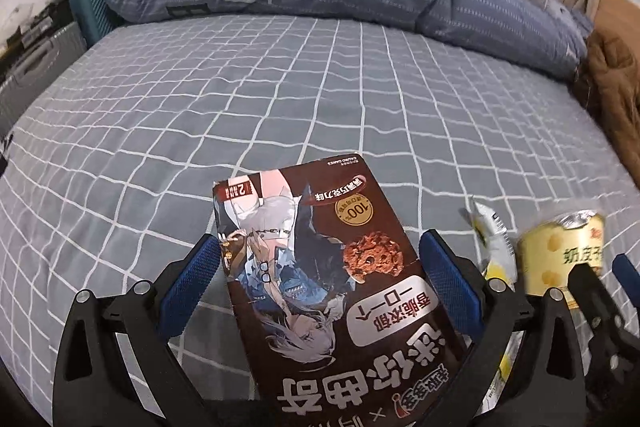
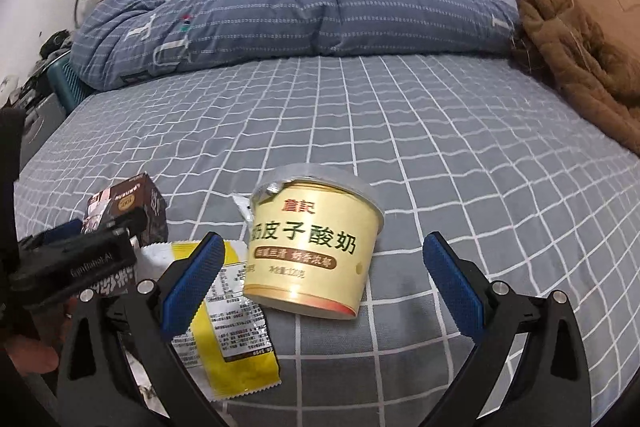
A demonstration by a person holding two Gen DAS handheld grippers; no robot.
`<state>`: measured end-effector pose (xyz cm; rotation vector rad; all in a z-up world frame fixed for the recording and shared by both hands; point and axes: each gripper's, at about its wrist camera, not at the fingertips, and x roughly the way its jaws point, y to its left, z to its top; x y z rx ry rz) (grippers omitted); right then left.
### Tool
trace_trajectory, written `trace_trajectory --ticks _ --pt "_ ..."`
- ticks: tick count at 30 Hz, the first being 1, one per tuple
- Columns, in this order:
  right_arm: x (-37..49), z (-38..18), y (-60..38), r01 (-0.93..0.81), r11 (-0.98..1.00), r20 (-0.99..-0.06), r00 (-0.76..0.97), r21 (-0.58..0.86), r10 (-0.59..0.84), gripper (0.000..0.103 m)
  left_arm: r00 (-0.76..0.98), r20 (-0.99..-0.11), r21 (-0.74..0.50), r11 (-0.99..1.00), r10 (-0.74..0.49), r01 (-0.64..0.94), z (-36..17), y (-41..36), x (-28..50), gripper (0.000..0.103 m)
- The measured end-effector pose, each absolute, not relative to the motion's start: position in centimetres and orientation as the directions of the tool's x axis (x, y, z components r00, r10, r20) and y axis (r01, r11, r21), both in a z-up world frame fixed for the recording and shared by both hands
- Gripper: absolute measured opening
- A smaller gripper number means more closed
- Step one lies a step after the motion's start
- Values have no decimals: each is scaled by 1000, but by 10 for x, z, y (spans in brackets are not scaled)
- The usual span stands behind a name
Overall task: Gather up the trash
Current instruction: 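Grasp the brown snack box with the left tool while the right tool grasps the yellow yogurt cup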
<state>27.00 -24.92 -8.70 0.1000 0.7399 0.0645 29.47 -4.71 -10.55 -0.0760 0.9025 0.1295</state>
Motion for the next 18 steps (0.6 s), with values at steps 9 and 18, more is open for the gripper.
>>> trace_trajectory --ticks 9,18 --pt "276 -98 -246 -30 989 -692 711 144 122 85 567 -821 -54 982 58 -178 -109 -45 296 98" --pt "282 -103 -240 -39 989 -704 699 141 128 72 537 -840 -37 980 75 -195 -115 -44 307 98"
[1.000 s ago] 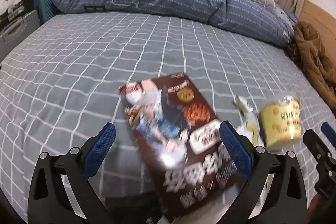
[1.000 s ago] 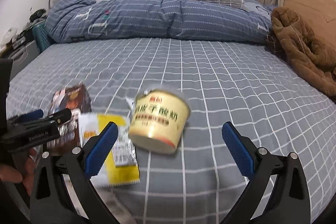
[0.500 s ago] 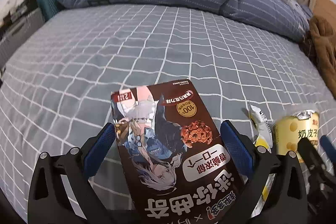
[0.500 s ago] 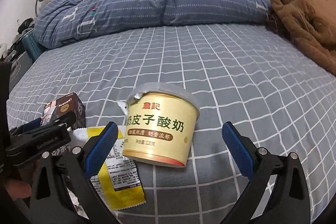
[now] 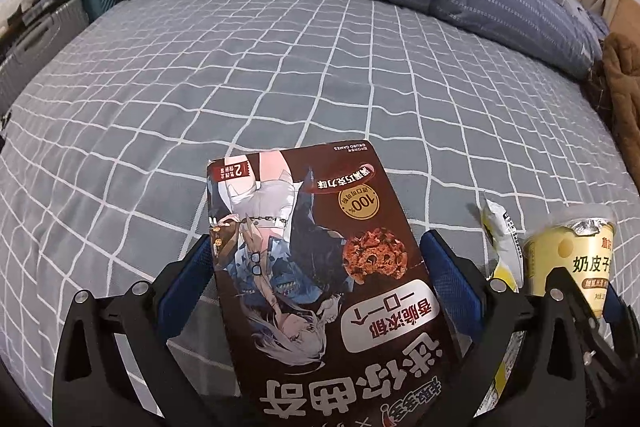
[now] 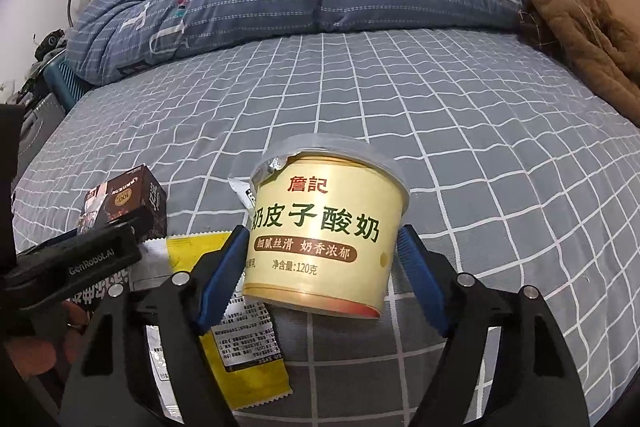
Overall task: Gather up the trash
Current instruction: 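Grasp the brown snack box with the left tool while the right tool grasps the yellow yogurt cup, then carry the snack box and yogurt cup down over the trash bin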
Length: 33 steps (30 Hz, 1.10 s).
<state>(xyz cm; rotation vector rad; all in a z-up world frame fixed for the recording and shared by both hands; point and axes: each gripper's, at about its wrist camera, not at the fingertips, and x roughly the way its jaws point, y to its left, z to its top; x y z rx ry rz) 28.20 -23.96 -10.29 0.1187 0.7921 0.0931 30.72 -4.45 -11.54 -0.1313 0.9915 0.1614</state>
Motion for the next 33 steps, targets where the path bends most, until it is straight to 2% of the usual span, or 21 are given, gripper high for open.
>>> trace_trajectory --ticks 10,16,28,33 --pt "276 -99 -239 -60 987 -703 696 146 146 72 503 -858 12 985 99 -173 -124 -45 314 96" --pt "270 -93 -239 -76 988 -692 706 138 151 72 528 -846 -9 988 75 -154 -117 -45 304 94" --pt "246 -73 -242 -92 990 -657 740 111 142 72 645 -764 -73 994 -5 -79 -70 -43 254 94" --pt "230 -58 -239 -110 990 -629 765 84 138 72 712 -702 -68 996 -6 -59 -42 -42 230 94"
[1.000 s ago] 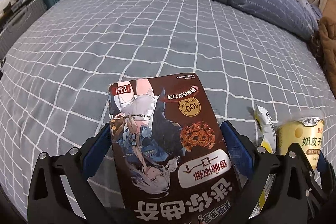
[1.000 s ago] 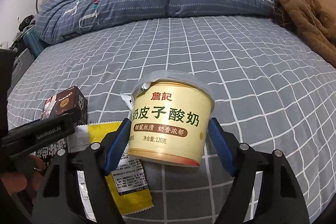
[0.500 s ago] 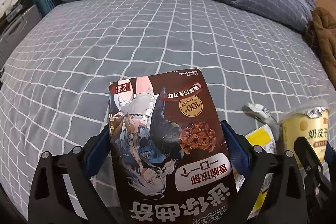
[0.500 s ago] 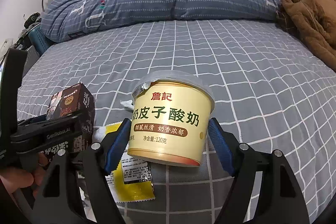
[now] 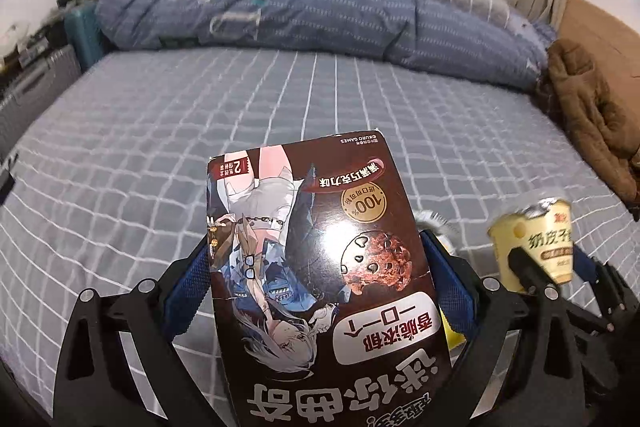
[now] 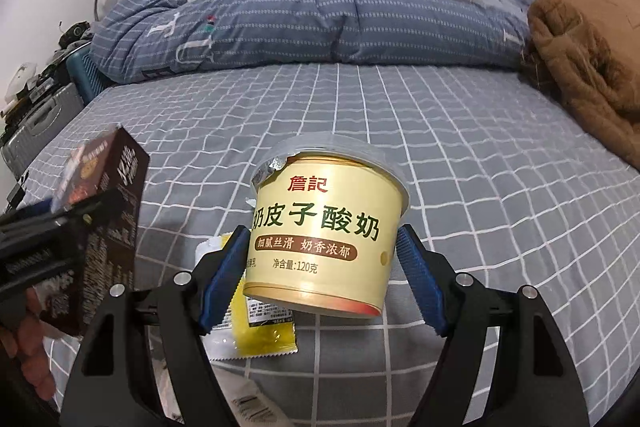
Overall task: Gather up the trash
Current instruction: 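Carry the snack box and yogurt cup down over the trash bin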
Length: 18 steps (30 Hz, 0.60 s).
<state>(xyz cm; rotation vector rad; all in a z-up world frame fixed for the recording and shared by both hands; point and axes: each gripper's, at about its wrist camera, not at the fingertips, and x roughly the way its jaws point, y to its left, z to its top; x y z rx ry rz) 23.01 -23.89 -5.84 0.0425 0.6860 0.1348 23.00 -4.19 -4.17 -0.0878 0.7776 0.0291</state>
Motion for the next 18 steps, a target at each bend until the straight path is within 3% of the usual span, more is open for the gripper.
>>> trace_trajectory --ticks 6,18 --pt "212 -42 -236 -129 988 -600 785 80 151 72 775 -629 -116 993 -60 -17 -10 -43 209 94" --pt "179 -25 -237 -138 987 -581 798 85 162 72 766 -640 -86 996 -55 -1 -7 -49 185 94"
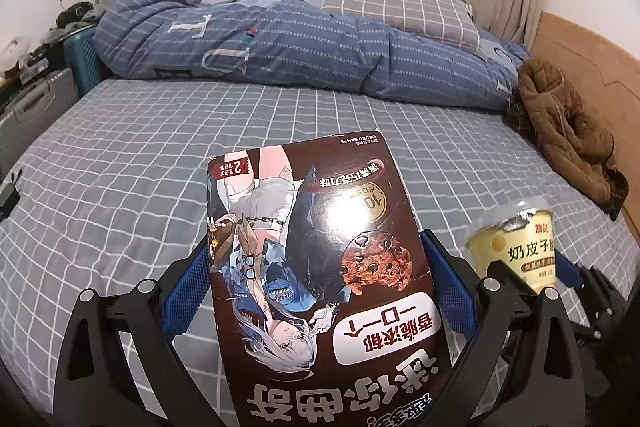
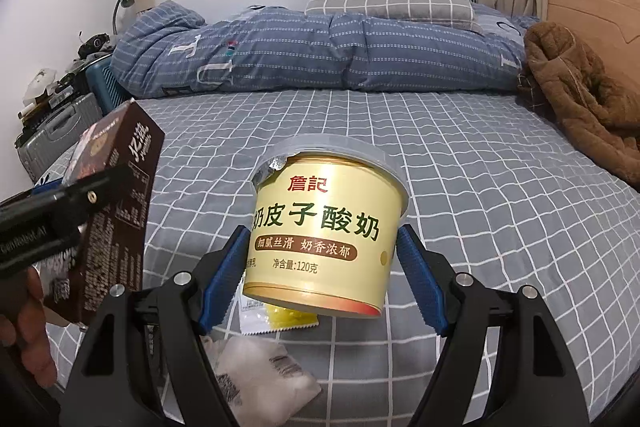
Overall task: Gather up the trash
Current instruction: 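Carry the snack box and yogurt cup down over the trash bin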
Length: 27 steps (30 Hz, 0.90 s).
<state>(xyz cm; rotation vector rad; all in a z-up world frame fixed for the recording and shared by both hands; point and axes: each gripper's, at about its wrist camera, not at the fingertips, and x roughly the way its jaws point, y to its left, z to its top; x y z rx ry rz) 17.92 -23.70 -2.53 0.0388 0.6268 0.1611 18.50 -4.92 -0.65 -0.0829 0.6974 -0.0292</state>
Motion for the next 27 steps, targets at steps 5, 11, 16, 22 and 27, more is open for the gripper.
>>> trace_trajectory --ticks 5,11,16,22,27 --pt "163 -23 -235 -142 987 -585 795 79 162 72 755 -653 -84 996 -59 5 -7 -50 170 94" --pt "142 -19 -233 -145 987 -589 793 67 157 72 734 -675 -82 996 -73 24 -12 -56 144 95" --pt "123 -19 -233 -146 987 -595 788 67 157 72 720 -691 -83 996 -69 16 -15 -51 125 94" --pt "101 -20 -237 -136 988 -603 783 75 154 72 707 -705 -80 997 -57 0 -19 -43 101 94" --pt "85 -19 -239 -134 988 -606 781 74 151 72 691 -721 -76 997 -48 -10 -27 -38 80 94"
